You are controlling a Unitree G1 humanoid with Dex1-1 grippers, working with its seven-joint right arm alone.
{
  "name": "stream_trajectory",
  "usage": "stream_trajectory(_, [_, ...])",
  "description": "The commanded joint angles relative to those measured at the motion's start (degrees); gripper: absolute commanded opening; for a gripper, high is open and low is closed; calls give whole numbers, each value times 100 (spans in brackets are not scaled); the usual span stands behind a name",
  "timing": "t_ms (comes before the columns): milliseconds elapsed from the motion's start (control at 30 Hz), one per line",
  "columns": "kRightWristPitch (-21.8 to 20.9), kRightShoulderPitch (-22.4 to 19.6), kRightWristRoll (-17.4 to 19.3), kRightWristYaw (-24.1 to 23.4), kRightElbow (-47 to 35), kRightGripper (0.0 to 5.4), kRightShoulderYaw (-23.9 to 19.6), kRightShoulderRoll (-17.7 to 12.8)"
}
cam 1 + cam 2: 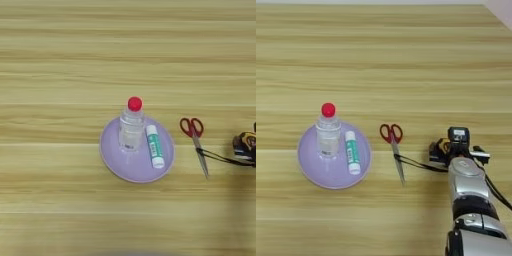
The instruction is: Move the objects on the table
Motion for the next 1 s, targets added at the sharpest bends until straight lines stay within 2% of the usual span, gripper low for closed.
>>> stream_trajectory(33, [-125, -446, 84, 120, -74, 538, -38, -359])
stream_trajectory(533, [-93, -729, 239, 419, 553, 538, -55, -436])
stream_trajectory(933, [-98, -783, 250, 536, 687, 538, -23, -445])
stream_trajectory(1000, [-103, -787, 260, 543, 699, 514, -30, -442])
